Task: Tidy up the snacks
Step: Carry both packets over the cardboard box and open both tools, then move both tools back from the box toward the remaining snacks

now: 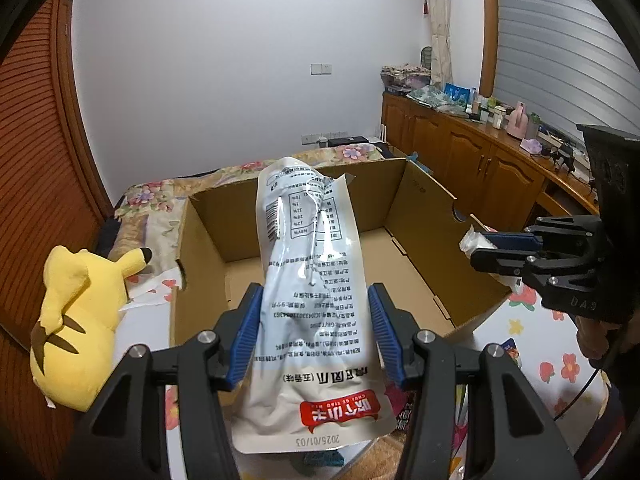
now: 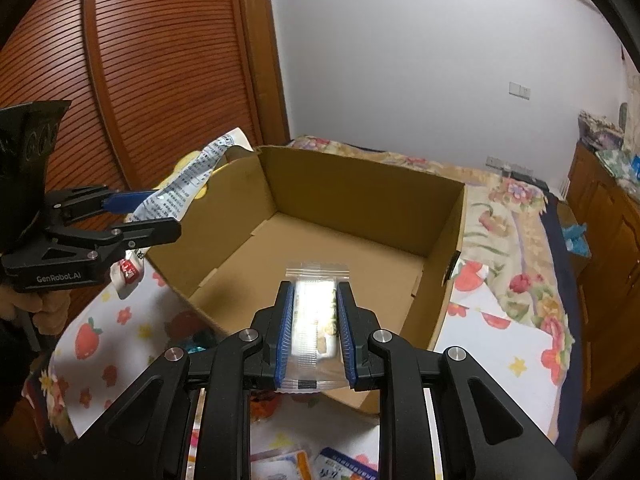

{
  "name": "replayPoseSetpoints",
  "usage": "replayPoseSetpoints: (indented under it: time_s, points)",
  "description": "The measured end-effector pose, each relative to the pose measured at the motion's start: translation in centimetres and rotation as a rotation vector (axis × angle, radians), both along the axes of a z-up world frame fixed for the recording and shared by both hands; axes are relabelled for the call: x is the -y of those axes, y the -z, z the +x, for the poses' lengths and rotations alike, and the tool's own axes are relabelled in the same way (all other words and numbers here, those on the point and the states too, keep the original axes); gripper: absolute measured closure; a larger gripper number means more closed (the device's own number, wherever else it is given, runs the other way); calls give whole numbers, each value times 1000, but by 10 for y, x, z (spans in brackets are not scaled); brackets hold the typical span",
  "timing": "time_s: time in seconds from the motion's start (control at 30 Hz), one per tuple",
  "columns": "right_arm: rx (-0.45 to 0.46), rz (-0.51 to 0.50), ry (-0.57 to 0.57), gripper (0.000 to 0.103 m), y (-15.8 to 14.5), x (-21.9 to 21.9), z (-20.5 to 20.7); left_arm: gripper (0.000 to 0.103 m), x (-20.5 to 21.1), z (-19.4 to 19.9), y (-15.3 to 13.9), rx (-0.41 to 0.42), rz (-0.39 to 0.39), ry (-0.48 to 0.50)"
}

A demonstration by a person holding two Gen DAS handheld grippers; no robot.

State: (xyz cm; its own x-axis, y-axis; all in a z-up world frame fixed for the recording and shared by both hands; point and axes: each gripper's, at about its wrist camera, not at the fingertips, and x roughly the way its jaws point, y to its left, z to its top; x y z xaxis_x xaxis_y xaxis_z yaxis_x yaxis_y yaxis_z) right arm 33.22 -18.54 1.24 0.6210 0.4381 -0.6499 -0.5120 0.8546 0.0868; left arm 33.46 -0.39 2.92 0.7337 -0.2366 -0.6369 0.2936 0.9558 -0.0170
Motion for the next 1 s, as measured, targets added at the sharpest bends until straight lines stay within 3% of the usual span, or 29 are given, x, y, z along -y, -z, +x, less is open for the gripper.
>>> replayPoseSetpoints:
  time_s: [0.73, 1.0]
  points:
    - [-26, -4, 11, 77, 6, -1, 11, 49, 7, 22, 14, -19, 16, 3]
    - [-17, -4, 15, 68, 2, 1, 4, 41, 8, 32, 21, -34, 17, -11]
